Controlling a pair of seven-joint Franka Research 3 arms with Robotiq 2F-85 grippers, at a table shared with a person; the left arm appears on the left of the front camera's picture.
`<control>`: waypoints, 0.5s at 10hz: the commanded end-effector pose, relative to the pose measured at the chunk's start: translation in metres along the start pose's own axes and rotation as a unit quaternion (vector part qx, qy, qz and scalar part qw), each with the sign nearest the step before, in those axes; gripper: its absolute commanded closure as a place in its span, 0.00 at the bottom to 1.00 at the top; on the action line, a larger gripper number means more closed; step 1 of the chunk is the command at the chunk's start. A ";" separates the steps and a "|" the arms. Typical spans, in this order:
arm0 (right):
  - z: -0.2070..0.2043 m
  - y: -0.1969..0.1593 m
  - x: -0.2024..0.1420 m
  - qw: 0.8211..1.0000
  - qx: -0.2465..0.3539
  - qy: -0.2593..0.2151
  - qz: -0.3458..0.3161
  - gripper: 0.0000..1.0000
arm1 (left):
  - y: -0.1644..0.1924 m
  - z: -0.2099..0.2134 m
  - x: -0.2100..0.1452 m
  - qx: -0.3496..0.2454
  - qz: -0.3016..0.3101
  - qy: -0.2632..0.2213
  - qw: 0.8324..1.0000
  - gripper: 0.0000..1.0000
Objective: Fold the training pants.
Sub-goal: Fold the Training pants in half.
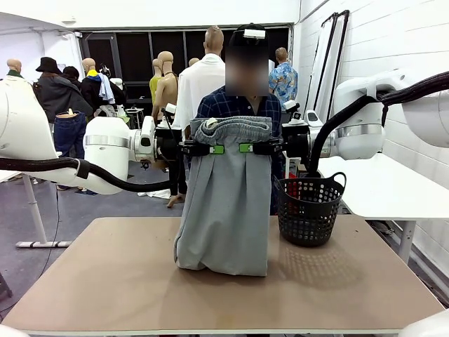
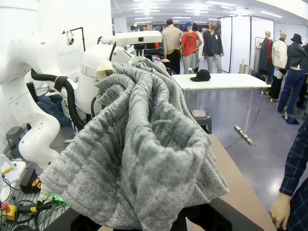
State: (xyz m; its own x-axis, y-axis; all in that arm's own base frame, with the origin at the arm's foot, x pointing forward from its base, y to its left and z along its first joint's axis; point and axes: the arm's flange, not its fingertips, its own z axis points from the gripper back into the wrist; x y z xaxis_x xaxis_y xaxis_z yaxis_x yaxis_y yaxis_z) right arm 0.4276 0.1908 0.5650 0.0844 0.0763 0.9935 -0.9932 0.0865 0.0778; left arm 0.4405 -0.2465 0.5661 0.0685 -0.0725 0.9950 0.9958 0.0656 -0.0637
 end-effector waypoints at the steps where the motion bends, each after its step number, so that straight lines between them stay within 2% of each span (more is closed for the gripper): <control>1: 0.000 0.001 0.000 1.000 -0.001 -0.005 -0.003 1.00 | -0.001 0.000 0.005 0.001 -0.003 -0.001 1.000 1.00; 5: 0.000 0.001 0.000 1.000 -0.001 -0.005 -0.003 1.00 | -0.001 0.000 0.005 0.001 -0.003 -0.001 1.000 1.00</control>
State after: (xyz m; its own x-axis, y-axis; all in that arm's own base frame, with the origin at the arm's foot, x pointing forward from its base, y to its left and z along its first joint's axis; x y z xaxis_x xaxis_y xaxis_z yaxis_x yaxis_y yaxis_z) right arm 0.4276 0.1908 0.5650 0.0845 0.0763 0.9935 -0.9932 0.0865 0.0778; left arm 0.4405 -0.2465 0.5661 0.0685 -0.0725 0.9950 0.9958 0.0656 -0.0637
